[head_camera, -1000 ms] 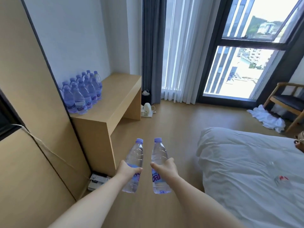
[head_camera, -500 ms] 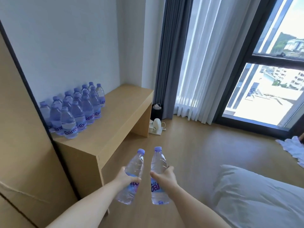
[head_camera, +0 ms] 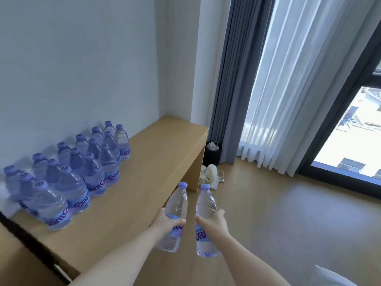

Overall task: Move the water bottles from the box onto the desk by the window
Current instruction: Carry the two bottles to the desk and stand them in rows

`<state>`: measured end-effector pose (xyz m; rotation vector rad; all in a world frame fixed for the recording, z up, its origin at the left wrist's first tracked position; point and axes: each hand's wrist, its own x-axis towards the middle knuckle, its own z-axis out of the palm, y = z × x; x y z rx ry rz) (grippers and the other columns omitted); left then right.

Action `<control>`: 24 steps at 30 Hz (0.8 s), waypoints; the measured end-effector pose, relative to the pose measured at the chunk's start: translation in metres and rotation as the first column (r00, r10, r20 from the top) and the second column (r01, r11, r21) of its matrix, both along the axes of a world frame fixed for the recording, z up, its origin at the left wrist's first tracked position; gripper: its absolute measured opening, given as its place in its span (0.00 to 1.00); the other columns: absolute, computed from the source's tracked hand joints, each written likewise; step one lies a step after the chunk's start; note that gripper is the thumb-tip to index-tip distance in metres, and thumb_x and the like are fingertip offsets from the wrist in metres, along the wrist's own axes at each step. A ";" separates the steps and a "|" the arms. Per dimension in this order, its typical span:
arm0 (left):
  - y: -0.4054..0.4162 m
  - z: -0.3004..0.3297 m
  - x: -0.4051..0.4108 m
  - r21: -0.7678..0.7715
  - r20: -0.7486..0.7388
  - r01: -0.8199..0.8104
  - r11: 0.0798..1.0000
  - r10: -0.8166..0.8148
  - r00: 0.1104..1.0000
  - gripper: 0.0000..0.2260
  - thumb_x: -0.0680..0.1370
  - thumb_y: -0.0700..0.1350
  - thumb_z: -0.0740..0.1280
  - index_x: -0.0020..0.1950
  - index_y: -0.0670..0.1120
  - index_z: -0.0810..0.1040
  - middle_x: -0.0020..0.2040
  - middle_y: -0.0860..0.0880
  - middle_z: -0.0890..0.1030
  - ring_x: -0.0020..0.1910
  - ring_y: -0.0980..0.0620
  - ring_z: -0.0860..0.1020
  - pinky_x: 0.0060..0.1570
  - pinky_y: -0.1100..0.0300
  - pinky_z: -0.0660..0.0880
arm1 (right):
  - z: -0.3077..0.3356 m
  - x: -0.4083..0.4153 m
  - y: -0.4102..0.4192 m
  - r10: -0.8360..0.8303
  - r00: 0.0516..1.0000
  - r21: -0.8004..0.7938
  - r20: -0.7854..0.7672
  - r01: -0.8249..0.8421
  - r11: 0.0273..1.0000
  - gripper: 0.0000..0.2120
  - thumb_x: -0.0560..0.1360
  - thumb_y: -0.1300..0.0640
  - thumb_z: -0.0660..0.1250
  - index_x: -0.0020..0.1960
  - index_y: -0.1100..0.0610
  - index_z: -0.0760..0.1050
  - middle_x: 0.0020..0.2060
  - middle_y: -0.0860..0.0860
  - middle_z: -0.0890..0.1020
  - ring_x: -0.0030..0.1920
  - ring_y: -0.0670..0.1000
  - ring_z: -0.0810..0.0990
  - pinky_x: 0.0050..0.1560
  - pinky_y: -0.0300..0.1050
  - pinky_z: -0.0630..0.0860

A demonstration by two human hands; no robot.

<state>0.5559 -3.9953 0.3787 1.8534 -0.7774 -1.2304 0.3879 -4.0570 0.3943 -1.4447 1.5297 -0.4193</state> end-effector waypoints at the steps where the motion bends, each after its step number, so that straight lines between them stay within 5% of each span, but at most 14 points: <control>1: -0.011 -0.002 0.005 0.001 -0.014 0.004 1.000 -0.004 1.000 0.22 0.64 0.47 0.78 0.55 0.46 0.78 0.46 0.46 0.85 0.43 0.50 0.83 0.43 0.58 0.78 | -0.003 0.009 -0.019 0.024 1.000 0.015 -0.011 -0.024 1.000 0.26 0.71 0.46 0.72 0.55 0.57 0.59 0.43 0.48 0.73 0.46 0.52 0.78 0.43 0.46 0.74; 3: -0.036 -0.007 0.020 -0.005 -0.044 0.002 1.000 -0.002 0.999 0.22 0.64 0.49 0.78 0.56 0.47 0.78 0.46 0.47 0.85 0.45 0.50 0.84 0.49 0.54 0.80 | -0.011 0.028 -0.059 0.089 0.996 0.023 -0.023 -0.089 0.996 0.27 0.70 0.45 0.72 0.55 0.57 0.59 0.45 0.49 0.74 0.48 0.53 0.79 0.46 0.48 0.77; 7: -0.087 -0.014 0.053 0.061 -0.315 -0.061 0.996 0.077 0.946 0.44 0.46 0.59 0.83 0.59 0.47 0.76 0.49 0.42 0.85 0.47 0.44 0.83 0.46 0.53 0.80 | -0.021 0.069 -0.143 0.213 0.975 0.133 0.067 -0.221 0.966 0.31 0.68 0.46 0.74 0.58 0.57 0.60 0.47 0.52 0.78 0.47 0.53 0.82 0.49 0.50 0.81; 11: -0.129 -0.005 0.079 0.165 -0.512 -0.180 0.970 0.240 0.825 0.45 0.41 0.60 0.83 0.53 0.40 0.79 0.44 0.39 0.84 0.39 0.45 0.83 0.42 0.53 0.79 | -0.016 0.106 -0.219 0.423 0.877 0.261 0.227 -0.473 0.841 0.41 0.56 0.42 0.79 0.61 0.62 0.72 0.46 0.57 0.85 0.42 0.54 0.86 0.44 0.50 0.83; 14: -0.152 -0.001 0.097 0.200 -0.553 -0.317 0.927 0.374 0.745 0.34 0.58 0.66 0.75 0.49 0.38 0.82 0.44 0.39 0.83 0.41 0.44 0.83 0.45 0.52 0.79 | -0.007 0.135 -0.261 0.493 0.798 0.327 0.348 -0.596 0.734 0.33 0.64 0.45 0.78 0.60 0.62 0.74 0.42 0.57 0.85 0.41 0.55 0.86 0.42 0.49 0.82; 18: -0.166 0.000 0.124 0.208 -0.566 -0.490 0.847 0.513 0.646 0.22 0.71 0.58 0.71 0.48 0.39 0.83 0.45 0.39 0.84 0.41 0.43 0.83 0.46 0.50 0.79 | -0.001 0.180 -0.291 0.594 0.729 0.386 0.342 -0.685 0.618 0.21 0.72 0.43 0.73 0.56 0.54 0.72 0.46 0.56 0.85 0.45 0.56 0.85 0.51 0.54 0.82; 21: -0.175 0.007 0.150 0.147 -0.494 -0.525 0.838 0.522 0.695 0.34 0.59 0.57 0.80 0.61 0.46 0.77 0.55 0.43 0.83 0.53 0.45 0.81 0.47 0.53 0.79 | -0.003 0.218 -0.308 0.688 0.660 0.343 0.302 -0.749 0.567 0.21 0.71 0.44 0.74 0.58 0.51 0.70 0.51 0.50 0.83 0.49 0.50 0.83 0.47 0.49 0.81; 24: -0.181 0.011 0.181 0.098 -0.417 -0.574 0.813 0.557 0.718 0.40 0.53 0.57 0.80 0.63 0.58 0.71 0.56 0.51 0.82 0.55 0.51 0.80 0.48 0.55 0.78 | -0.008 0.259 -0.323 0.749 0.584 0.327 0.312 -0.806 0.493 0.30 0.65 0.44 0.77 0.62 0.49 0.69 0.55 0.47 0.82 0.52 0.48 0.83 0.52 0.49 0.81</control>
